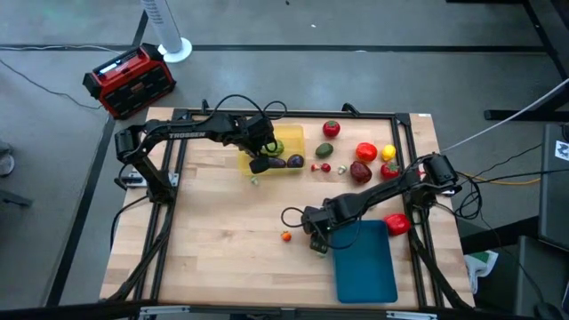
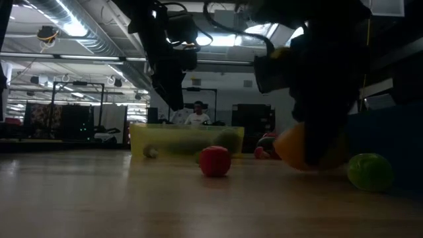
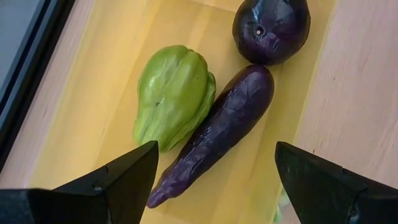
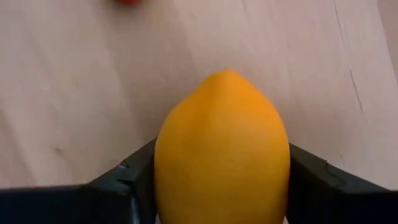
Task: Sort produce into baskets
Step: Put the yellow lemon into the blue bin
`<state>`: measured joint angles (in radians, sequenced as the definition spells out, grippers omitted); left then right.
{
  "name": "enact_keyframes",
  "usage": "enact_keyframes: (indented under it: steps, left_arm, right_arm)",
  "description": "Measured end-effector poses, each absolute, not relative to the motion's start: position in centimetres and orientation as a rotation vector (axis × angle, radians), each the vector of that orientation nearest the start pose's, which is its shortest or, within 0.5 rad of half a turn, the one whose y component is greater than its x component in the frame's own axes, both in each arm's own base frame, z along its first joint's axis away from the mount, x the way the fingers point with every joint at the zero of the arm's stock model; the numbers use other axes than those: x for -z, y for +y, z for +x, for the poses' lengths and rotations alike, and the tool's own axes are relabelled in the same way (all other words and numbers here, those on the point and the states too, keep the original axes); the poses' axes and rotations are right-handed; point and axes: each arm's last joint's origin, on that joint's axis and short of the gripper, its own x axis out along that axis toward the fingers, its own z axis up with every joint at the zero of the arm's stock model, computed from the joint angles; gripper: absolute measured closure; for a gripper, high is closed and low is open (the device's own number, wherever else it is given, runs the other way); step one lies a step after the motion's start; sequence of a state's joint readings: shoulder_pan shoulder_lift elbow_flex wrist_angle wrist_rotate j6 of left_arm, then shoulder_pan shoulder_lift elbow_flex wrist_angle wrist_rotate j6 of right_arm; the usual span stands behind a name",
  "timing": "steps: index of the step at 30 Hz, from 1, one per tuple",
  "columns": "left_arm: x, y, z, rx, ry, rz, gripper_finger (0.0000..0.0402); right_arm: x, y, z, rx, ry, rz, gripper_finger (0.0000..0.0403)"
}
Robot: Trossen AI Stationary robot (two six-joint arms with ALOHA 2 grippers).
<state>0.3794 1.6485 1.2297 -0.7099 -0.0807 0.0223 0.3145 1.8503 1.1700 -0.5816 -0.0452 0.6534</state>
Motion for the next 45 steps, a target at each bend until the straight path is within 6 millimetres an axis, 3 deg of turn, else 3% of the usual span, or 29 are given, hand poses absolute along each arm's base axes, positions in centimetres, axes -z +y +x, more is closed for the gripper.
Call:
enact_keyframes:
  steps: [3, 10, 18, 26, 31, 45]
  left_arm:
    - [-23.5, 12.4, 30.6, -0.397, 1.13, -0.15, 0.0082]
    - [-23.4, 12.4, 30.5, -0.395, 1.134, -0.148, 0.0082]
    - [-23.4, 12.4, 30.5, -0.396, 1.134, -0.149, 0.0082]
    - [-23.4, 12.4, 30.5, -0.397, 1.134, -0.151, 0.0082]
    - [-23.4, 12.4, 30.5, -0.397, 1.133, -0.151, 0.0082]
    - [-23.5, 10.8, 31.2, -0.338, 1.13, -0.1, 0.0082]
  right_arm:
    - [-17.3, 11.2, 33.9, 0.079, 1.271, 0.371, 0.017]
    - [-21.7, 11.5, 34.9, 0.058, 1.303, 0.318, 0.0124]
    - [-25.9, 12.3, 34.0, 0.07, 1.411, 0.27, 0.0145]
    - [-26.1, 15.2, 30.6, 0.061, 1.6, 0.129, 0.0143]
    - [-26.1, 17.4, 29.2, 0.099, 1.58, 0.032, 0.0134]
    - [-25.8, 19.8, 27.9, 0.066, 1.557, -0.067, 0.0132]
